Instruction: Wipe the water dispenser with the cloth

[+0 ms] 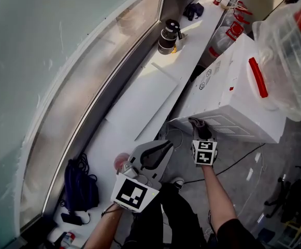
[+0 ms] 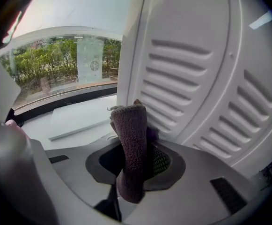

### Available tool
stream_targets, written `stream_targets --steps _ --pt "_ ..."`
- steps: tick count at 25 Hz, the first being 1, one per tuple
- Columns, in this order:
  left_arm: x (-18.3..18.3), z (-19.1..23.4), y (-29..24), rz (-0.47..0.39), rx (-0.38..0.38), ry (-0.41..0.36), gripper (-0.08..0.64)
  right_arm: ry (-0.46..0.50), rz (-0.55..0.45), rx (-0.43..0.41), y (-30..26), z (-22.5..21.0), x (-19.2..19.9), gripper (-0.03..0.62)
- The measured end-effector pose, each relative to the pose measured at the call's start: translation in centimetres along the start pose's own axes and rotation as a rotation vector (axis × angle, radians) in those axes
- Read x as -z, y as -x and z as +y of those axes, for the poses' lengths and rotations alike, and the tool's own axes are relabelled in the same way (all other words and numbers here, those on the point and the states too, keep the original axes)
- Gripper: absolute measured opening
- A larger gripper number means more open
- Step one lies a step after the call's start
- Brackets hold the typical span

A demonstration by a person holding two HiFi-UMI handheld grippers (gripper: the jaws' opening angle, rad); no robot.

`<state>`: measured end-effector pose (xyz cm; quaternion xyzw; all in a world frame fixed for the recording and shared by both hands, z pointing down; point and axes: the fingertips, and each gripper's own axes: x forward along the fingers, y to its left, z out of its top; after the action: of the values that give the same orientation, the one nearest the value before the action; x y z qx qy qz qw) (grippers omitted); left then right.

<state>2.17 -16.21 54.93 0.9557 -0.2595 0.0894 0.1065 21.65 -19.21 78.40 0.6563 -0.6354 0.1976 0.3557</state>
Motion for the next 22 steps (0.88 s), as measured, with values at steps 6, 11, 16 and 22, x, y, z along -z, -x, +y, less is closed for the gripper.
stream_targets --steps 6,11,16,22 --pt "1.3 1.4 -0.7 0.018 -0.01 -0.017 0.029 -0.038 0.086 -0.013 -4.3 1.5 4.1 0.106" --pt "2.8 1.9 -0.7 0.042 -0.009 -0.041 0.029 -0.069 0.134 -0.01 -7.0 2.0 6.9 0.106" --pt "3.9 2.3 -0.9 0.05 -0.013 -0.042 0.029 -0.071 0.151 -0.023 -7.6 2.3 7.5 0.106" --pt "1.7 0.9 -1.1 0.069 0.022 -0.024 0.029 -0.121 0.056 -0.062 -1.6 1.3 3.1 0.106"
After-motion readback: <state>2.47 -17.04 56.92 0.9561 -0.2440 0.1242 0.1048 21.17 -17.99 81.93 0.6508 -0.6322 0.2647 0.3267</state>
